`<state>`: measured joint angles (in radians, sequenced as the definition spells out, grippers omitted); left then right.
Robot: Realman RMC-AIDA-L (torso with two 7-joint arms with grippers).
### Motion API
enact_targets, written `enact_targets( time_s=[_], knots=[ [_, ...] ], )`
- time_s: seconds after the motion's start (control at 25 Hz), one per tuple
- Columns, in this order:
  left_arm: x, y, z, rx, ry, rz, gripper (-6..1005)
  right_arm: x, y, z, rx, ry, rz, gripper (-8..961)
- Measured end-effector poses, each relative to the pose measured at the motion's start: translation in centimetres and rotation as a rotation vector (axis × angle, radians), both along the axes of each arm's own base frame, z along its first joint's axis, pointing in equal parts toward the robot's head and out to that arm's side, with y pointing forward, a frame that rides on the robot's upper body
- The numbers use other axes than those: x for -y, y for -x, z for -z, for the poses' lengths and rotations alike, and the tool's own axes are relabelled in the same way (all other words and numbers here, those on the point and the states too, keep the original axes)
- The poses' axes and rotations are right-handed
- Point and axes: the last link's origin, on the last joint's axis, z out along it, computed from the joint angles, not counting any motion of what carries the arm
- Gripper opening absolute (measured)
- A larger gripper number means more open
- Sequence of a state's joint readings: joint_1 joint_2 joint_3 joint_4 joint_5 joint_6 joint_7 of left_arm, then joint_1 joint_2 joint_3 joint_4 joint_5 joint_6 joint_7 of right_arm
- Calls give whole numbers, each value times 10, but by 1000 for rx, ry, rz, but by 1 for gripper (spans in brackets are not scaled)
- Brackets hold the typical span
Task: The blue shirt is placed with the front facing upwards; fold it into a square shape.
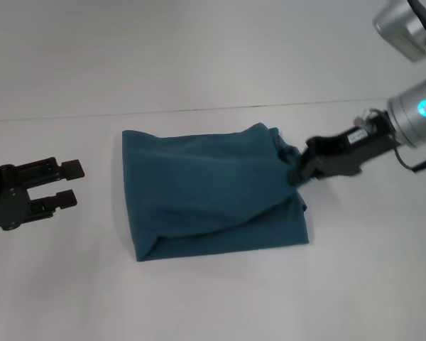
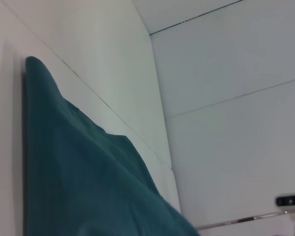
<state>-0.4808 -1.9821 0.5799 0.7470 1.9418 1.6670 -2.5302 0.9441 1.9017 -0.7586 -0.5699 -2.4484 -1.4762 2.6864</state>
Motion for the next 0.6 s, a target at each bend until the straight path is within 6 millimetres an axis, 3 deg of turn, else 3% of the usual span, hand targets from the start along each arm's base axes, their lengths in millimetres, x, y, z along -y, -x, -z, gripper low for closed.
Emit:
enact_targets(
  time_s=[0.24, 0.6],
  knots=[
    [-2, 0, 0, -5, -9, -7, 753, 8, -22, 2, 19, -19, 43, 50],
    [-2, -1, 3, 3, -7, -12, 753, 6, -37, 16, 126, -38, 73, 80]
  ],
)
